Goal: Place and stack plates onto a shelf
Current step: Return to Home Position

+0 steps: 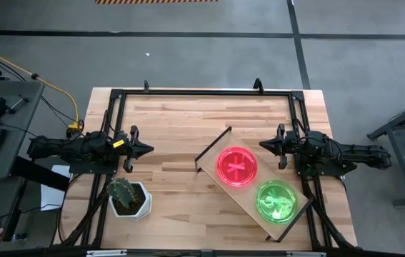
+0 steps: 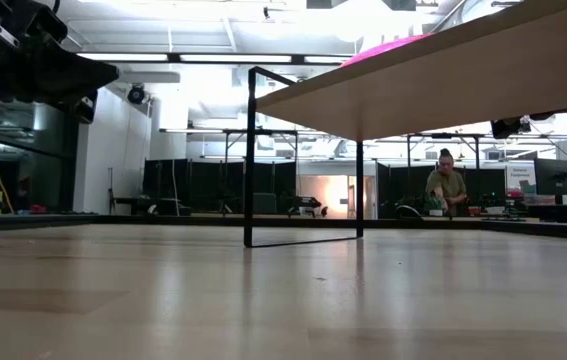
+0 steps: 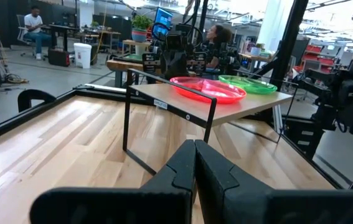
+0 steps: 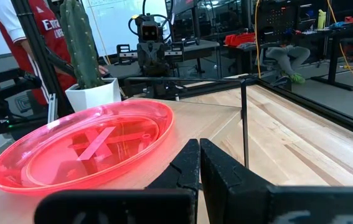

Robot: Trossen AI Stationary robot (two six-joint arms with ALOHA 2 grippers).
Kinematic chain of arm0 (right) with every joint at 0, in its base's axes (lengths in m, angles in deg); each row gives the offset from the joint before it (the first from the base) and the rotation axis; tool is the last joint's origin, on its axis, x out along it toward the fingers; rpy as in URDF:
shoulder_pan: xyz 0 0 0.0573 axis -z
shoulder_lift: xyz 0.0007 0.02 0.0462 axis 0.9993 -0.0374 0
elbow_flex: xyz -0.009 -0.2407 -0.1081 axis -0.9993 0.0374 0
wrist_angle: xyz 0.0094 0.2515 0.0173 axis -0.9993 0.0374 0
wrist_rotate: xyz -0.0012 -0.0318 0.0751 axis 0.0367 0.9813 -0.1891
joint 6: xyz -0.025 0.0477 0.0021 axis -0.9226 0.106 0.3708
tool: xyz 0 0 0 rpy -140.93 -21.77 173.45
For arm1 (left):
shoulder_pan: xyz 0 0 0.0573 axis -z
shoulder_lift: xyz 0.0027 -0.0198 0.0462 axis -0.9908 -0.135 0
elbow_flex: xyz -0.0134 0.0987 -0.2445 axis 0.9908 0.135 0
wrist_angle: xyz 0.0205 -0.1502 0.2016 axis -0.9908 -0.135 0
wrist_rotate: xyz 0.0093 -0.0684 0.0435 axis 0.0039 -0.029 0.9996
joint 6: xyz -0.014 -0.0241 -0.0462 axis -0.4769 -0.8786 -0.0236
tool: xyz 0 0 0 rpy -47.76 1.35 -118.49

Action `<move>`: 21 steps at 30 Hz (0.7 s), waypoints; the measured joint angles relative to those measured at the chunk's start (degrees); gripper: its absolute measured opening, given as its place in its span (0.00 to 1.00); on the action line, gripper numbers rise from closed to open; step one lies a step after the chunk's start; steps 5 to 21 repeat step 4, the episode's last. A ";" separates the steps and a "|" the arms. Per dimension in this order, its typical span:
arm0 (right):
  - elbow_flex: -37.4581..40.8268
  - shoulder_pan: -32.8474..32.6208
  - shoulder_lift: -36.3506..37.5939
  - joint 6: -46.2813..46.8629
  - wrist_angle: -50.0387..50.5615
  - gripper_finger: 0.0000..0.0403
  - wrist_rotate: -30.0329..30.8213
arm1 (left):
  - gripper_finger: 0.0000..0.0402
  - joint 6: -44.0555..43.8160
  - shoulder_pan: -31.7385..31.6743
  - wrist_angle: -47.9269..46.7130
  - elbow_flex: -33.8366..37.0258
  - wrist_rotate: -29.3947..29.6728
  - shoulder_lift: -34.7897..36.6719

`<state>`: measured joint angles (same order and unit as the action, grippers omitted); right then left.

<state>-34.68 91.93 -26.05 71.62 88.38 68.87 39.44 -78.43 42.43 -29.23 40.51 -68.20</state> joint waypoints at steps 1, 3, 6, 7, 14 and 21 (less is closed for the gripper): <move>-0.01 0.01 0.00 0.01 0.00 0.00 0.00 | 0.00 0.00 -0.01 0.00 0.00 0.00 0.00; -0.02 0.00 0.00 0.00 0.00 0.00 0.00 | 0.00 0.00 -0.01 -0.01 0.00 0.00 0.00; 0.00 0.00 0.00 0.00 0.00 0.00 0.00 | 0.00 0.00 0.00 -0.01 0.00 0.00 0.00; 0.00 0.00 0.00 0.00 0.00 0.00 0.00 | 0.00 0.00 0.00 -0.01 0.00 0.00 0.00; 0.00 0.00 0.00 0.00 0.00 0.00 0.00 | 0.00 0.00 0.00 -0.01 0.00 0.00 0.00; 0.00 0.00 0.00 0.00 0.00 0.00 0.00 | 0.00 0.00 0.00 -0.01 0.00 0.00 0.00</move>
